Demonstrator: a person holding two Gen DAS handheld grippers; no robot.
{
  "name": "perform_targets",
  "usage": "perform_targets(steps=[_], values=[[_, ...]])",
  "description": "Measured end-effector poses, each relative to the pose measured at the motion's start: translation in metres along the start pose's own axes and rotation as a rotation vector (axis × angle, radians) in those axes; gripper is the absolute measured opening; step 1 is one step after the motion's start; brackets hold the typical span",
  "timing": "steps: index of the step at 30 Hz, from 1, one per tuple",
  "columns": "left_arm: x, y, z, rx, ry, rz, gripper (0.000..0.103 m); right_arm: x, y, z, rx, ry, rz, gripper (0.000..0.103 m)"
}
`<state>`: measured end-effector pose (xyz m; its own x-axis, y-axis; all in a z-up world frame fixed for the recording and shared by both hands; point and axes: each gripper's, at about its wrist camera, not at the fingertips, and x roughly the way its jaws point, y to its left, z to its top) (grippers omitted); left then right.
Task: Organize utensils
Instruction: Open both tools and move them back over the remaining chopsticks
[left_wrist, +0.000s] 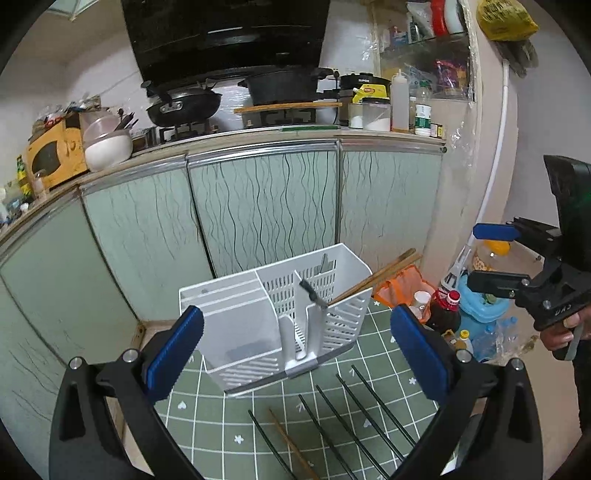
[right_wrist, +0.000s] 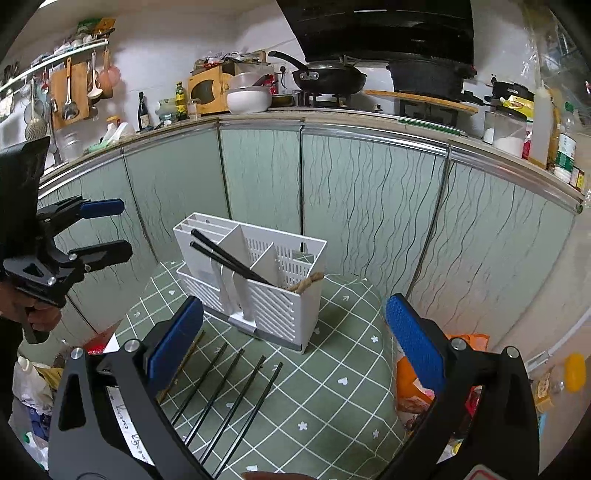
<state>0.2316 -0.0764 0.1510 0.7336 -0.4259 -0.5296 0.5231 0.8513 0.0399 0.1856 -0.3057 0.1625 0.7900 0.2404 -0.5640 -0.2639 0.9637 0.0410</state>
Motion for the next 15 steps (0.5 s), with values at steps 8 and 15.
perform_targets(steps=[8,15], values=[[-0.017,0.000,-0.022,-0.027,-0.021,0.073,0.099,-0.011,0.017,-0.016,-0.028,-0.011,-0.021,0.095],[-0.026,0.000,-0.046,-0.043,-0.020,0.131,0.099,-0.011,0.031,-0.036,-0.036,-0.002,-0.026,0.095]])
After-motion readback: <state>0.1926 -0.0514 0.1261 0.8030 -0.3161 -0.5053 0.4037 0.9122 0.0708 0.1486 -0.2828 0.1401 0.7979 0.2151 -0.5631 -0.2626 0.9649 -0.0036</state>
